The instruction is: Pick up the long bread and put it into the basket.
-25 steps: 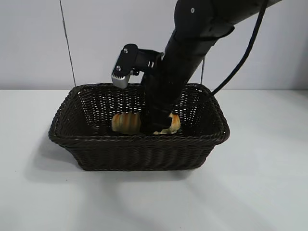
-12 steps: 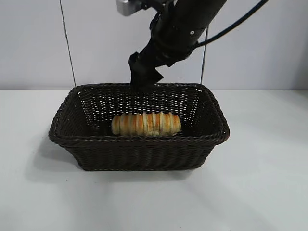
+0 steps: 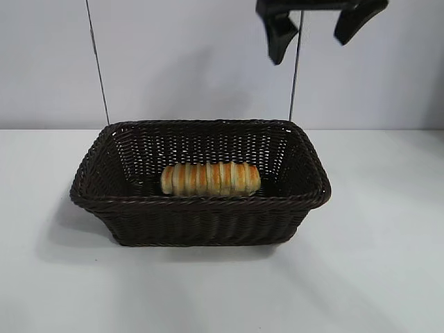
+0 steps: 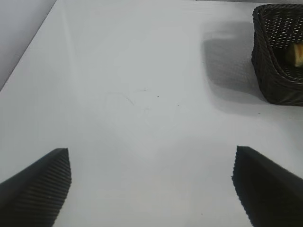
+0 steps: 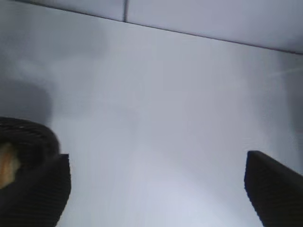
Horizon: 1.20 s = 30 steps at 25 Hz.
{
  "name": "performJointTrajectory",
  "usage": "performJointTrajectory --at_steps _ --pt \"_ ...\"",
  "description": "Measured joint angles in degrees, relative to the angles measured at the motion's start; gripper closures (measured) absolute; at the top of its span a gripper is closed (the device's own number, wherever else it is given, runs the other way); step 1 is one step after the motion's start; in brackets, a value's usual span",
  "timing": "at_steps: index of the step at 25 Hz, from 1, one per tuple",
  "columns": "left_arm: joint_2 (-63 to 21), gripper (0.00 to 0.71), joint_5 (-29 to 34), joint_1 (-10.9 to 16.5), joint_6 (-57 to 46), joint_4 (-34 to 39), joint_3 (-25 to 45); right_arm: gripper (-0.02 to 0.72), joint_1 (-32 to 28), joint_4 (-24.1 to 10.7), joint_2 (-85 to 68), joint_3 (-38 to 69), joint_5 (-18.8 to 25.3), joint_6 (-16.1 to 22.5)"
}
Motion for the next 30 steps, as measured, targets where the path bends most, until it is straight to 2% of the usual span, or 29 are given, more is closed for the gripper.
performJointTrajectory --at_steps 6,12,16,24,30 --pt "0.00 0.044 0.00 0.00 0.00 0.00 0.00 0.009 -11.82 0.46 -0.05 -0.08 3.14 0.00" --pt "0.00 0.044 0.00 0.00 0.00 0.00 0.00 0.009 -18.78 3.38 -2.98 -0.08 4.97 -0.49" --pt "0.00 0.044 0.00 0.00 0.00 0.00 0.00 0.009 -19.47 5.00 -7.22 -0.08 5.48 -1.28" --pt "0.00 0.044 0.00 0.00 0.00 0.00 0.00 0.009 -19.47 10.71 -22.52 1.39 6.29 -2.57" --pt "0.00 0.044 0.00 0.00 0.00 0.00 0.00 0.009 -19.47 10.39 -39.48 12.65 6.49 -2.91"
